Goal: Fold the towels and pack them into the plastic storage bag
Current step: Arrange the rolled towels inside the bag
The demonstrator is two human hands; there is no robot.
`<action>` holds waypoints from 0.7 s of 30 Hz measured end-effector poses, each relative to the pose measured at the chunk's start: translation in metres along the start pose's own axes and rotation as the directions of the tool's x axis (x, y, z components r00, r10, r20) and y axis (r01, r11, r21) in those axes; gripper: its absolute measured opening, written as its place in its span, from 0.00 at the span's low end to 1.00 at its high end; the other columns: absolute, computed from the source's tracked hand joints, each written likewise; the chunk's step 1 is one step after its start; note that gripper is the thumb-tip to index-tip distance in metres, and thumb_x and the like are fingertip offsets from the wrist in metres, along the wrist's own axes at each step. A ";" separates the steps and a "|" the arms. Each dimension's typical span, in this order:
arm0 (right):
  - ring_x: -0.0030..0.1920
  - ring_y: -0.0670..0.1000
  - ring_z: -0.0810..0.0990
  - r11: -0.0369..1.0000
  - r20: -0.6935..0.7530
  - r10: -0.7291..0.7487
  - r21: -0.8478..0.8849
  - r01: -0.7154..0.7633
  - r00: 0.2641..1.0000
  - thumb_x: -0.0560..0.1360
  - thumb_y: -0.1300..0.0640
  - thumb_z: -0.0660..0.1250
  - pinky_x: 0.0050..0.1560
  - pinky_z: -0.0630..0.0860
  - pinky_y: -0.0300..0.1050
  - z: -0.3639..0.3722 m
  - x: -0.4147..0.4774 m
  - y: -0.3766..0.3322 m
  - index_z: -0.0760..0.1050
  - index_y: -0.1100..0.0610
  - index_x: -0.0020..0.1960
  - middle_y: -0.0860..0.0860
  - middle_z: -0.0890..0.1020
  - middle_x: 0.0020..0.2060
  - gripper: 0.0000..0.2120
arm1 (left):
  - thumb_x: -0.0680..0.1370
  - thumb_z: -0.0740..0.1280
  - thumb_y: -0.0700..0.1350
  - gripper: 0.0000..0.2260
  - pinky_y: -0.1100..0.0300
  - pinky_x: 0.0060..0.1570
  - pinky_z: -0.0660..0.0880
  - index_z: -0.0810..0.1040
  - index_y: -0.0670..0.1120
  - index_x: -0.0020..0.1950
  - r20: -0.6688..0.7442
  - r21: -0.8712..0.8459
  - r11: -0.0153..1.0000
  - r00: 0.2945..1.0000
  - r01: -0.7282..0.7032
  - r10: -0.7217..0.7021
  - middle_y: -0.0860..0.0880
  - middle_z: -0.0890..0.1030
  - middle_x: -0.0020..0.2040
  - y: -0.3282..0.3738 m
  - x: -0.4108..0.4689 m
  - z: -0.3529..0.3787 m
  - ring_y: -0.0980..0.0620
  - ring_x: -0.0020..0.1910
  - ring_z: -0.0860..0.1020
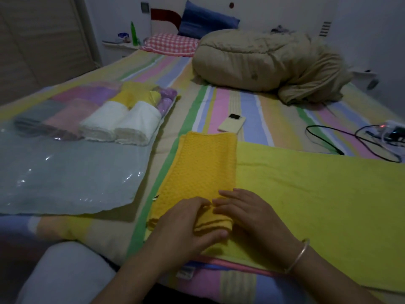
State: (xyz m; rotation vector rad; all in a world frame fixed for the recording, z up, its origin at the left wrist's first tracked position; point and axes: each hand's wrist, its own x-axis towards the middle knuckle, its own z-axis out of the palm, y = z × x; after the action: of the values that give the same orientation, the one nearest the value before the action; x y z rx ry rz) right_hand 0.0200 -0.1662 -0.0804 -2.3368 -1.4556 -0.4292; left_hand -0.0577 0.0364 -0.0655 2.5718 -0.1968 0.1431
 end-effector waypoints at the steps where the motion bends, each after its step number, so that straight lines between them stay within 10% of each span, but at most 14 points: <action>1: 0.67 0.45 0.72 0.999 -0.034 0.001 0.041 0.000 0.999 0.78 0.53 0.60 0.68 0.67 0.46 0.001 -0.001 -0.003 0.78 0.54 0.59 0.46 0.79 0.61 0.13 | 0.62 0.57 0.75 0.39 0.62 0.56 0.70 0.69 0.55 0.67 -0.018 0.014 1.000 1.000 -0.012 0.012 0.59 0.74 0.59 -0.002 -0.001 0.000 0.59 0.59 0.72; 7: 0.64 0.47 0.76 0.940 -0.110 0.282 0.231 -0.251 0.953 0.76 0.53 0.58 0.62 0.73 0.45 -0.016 -0.010 -0.005 0.77 0.52 0.62 0.46 0.80 0.61 0.17 | 0.61 0.67 0.42 0.21 0.55 0.42 0.74 0.76 0.52 0.54 -0.199 0.203 0.978 0.977 -0.038 0.079 0.52 0.79 0.45 -0.025 -0.001 -0.009 0.47 0.45 0.78; 13: 0.35 0.48 0.80 0.880 -0.140 0.346 0.390 -0.270 0.928 0.77 0.53 0.62 0.36 0.74 0.46 -0.060 -0.023 -0.016 0.75 0.46 0.46 0.41 0.79 0.37 0.04 | 0.68 0.64 0.47 0.10 0.66 0.43 0.73 0.80 0.53 0.47 -0.343 -0.284 0.939 0.935 -0.194 0.089 0.58 0.80 0.43 -0.011 -0.016 -0.041 0.59 0.44 0.79; 17: 0.34 0.39 0.74 0.740 -0.109 0.450 0.602 -0.302 0.886 0.75 0.50 0.65 0.36 0.71 0.34 -0.067 -0.033 -0.033 0.76 0.49 0.40 0.42 0.76 0.32 0.07 | 0.71 0.66 0.51 0.06 0.62 0.35 0.71 0.77 0.53 0.46 -0.301 -0.426 0.874 0.948 -0.235 0.109 0.54 0.79 0.38 0.002 -0.032 -0.042 0.57 0.37 0.77; 21: 0.35 0.42 0.74 0.592 0.048 0.640 0.605 -0.532 0.767 0.70 0.39 0.63 0.37 0.72 0.45 -0.042 -0.037 -0.031 0.78 0.51 0.42 0.51 0.79 0.33 0.16 | 0.69 0.65 0.60 0.12 0.64 0.35 0.70 0.77 0.52 0.42 -0.254 -0.386 0.923 0.962 -0.003 -0.103 0.55 0.80 0.37 -0.009 -0.023 -0.017 0.58 0.38 0.78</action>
State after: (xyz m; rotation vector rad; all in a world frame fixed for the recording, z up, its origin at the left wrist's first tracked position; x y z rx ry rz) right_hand -0.0269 -0.2015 -0.0550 -2.0133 -0.5198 0.0237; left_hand -0.0800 0.0559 -0.0589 2.1366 -0.0471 0.3944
